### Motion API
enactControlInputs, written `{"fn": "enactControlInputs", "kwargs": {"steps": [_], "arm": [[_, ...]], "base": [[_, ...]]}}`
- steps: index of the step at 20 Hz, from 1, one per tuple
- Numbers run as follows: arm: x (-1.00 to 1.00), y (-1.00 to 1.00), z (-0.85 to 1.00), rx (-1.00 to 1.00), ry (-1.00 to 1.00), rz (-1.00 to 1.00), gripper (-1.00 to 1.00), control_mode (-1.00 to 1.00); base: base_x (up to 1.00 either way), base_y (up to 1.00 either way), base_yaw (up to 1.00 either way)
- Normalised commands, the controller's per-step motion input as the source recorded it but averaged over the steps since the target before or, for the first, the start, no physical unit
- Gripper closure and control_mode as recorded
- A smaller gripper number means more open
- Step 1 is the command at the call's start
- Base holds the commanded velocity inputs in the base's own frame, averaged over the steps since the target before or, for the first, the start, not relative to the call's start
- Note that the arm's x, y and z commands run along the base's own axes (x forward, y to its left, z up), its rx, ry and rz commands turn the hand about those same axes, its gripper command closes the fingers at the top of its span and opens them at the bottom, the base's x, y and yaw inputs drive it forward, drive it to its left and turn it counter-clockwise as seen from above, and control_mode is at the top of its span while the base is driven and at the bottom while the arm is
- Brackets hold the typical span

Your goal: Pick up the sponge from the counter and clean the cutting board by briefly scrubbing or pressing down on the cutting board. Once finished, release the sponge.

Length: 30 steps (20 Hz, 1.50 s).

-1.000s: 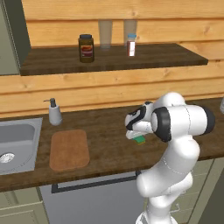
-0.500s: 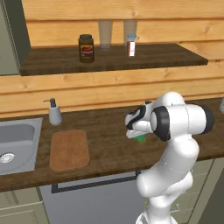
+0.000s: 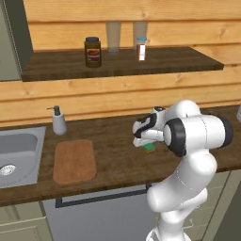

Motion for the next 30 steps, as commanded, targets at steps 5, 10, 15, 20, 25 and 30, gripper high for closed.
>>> {"fn": "enactControlInputs", "kwargs": {"steps": [5, 10, 15, 20, 25, 30], "arm": [[-0.15, 0.54, 0.24, 0.01, -0.01, -0.02, 1.0, -1.0], [-0.05, 0.58, 0.24, 0.03, 0.0, -0.02, 1.0, -1.0], [-0.08, 0.79, 0.04, 0.0, -0.05, -0.15, 1.0, -1.0], [-0.12, 0.8, 0.0, 0.01, -0.04, -0.27, 1.0, -1.0], [-0.11, 0.73, 0.0, 0.09, -0.04, -0.35, 1.0, -1.0], [-0.05, 0.24, 0.27, 0.13, 0.0, -0.17, 1.0, -1.0]], "base": [[0.0, 0.0, 0.0], [0.0, 0.0, 0.0], [0.0, 0.0, 0.0], [0.0, 0.0, 0.0], [0.0, 0.0, 0.0], [0.0, 0.0, 0.0]]}}
